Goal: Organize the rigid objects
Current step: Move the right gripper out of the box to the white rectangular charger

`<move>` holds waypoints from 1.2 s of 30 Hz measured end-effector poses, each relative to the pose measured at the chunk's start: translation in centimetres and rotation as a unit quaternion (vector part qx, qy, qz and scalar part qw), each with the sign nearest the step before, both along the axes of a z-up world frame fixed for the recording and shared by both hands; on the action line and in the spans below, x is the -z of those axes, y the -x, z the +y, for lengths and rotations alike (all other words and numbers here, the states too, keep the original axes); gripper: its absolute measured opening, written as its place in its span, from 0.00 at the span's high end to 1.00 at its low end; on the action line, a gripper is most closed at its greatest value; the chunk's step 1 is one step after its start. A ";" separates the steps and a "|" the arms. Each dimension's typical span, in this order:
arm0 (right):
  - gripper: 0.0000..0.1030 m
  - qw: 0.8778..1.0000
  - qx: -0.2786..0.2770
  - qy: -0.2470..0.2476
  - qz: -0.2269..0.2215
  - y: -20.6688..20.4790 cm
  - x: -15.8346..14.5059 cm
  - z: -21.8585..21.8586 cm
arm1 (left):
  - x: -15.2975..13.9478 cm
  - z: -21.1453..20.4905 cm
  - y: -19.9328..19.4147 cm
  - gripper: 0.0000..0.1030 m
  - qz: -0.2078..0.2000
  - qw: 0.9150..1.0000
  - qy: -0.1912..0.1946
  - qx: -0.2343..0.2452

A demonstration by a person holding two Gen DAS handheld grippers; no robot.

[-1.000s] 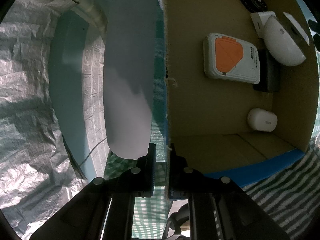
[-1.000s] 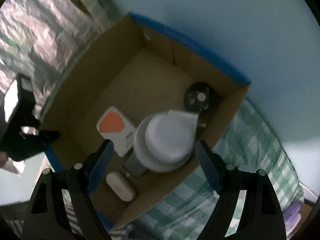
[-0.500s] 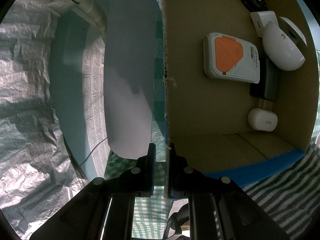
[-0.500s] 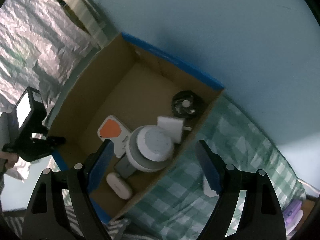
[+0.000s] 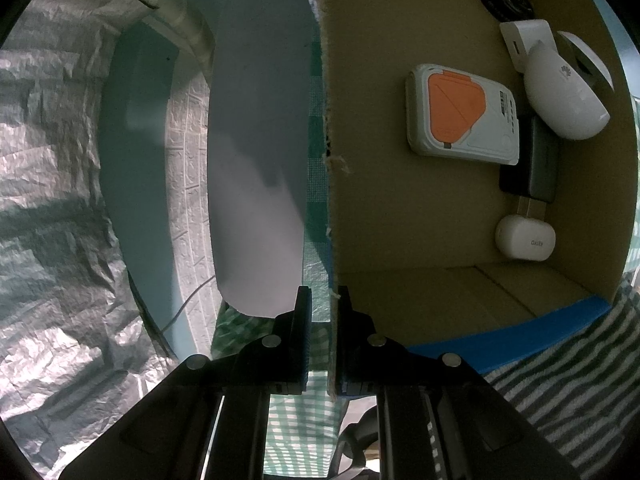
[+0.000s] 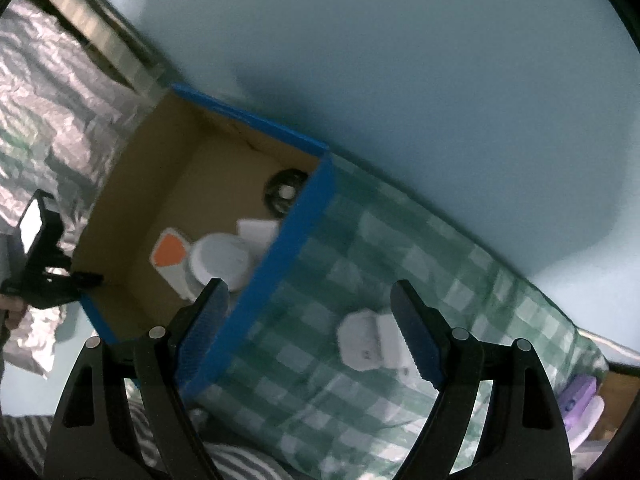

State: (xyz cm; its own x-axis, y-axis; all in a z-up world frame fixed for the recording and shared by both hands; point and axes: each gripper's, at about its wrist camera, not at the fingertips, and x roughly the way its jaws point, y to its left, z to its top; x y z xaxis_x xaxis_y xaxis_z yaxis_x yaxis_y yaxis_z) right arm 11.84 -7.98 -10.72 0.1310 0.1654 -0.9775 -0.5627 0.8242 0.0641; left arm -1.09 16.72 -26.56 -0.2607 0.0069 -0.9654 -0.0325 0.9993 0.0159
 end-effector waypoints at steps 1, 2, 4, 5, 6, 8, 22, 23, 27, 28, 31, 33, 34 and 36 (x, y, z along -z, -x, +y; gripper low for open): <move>0.20 1.000 0.004 0.002 0.001 -0.2 0.1 -0.5 | 0.0 0.0 0.0 0.88 0.000 1.000 0.000 0.000; 0.20 1.000 0.006 0.004 0.002 -0.4 0.1 -1.0 | 0.0 0.0 0.0 0.88 0.000 1.000 -0.001 0.001; 0.20 1.000 0.011 0.013 0.004 -0.6 0.4 -1.9 | -0.1 0.0 0.0 0.88 0.001 1.000 -0.001 0.000; 0.20 1.000 0.012 0.017 0.004 -0.7 0.6 -2.2 | -0.1 0.0 0.0 0.88 0.001 1.000 -0.001 0.000; 0.20 1.000 0.013 0.020 0.006 -0.9 0.8 -2.5 | -0.1 0.0 0.0 0.88 0.001 1.000 -0.001 0.000; 0.20 0.999 0.013 0.028 0.011 -1.0 1.4 -3.1 | -0.1 -0.1 0.0 0.88 0.001 1.000 -0.002 0.000; 0.21 0.994 0.016 0.076 0.072 -1.1 10.2 -6.7 | 0.1 0.0 0.0 0.88 0.004 1.000 -0.005 0.000; 0.22 0.994 0.018 0.077 0.073 -1.1 10.7 -6.9 | 0.1 0.0 0.0 0.88 0.004 1.000 -0.006 0.000; 0.29 0.993 0.024 0.072 0.087 -1.2 12.1 -7.4 | 0.1 0.0 0.0 0.88 0.004 1.000 -0.005 -0.001; 0.31 0.993 0.023 0.075 0.089 -1.2 12.3 -7.4 | 0.1 0.0 0.0 0.88 0.004 1.000 -0.005 -0.001; 0.41 0.991 0.019 0.083 0.100 -1.2 13.2 -7.6 | 0.1 0.1 0.0 0.88 0.004 1.000 -0.005 -0.001; 0.46 0.991 0.023 0.085 0.102 -1.2 13.6 -7.8 | 0.1 0.1 0.0 0.88 0.004 1.000 -0.005 -0.002; 0.47 0.991 0.026 0.081 0.103 -1.4 13.7 -8.0 | 0.1 0.1 0.0 0.88 0.004 1.000 -0.005 -0.002; 0.50 0.991 0.034 0.072 0.111 -1.7 13.6 -8.5 | 0.1 0.1 0.0 0.88 0.004 1.000 -0.005 -0.002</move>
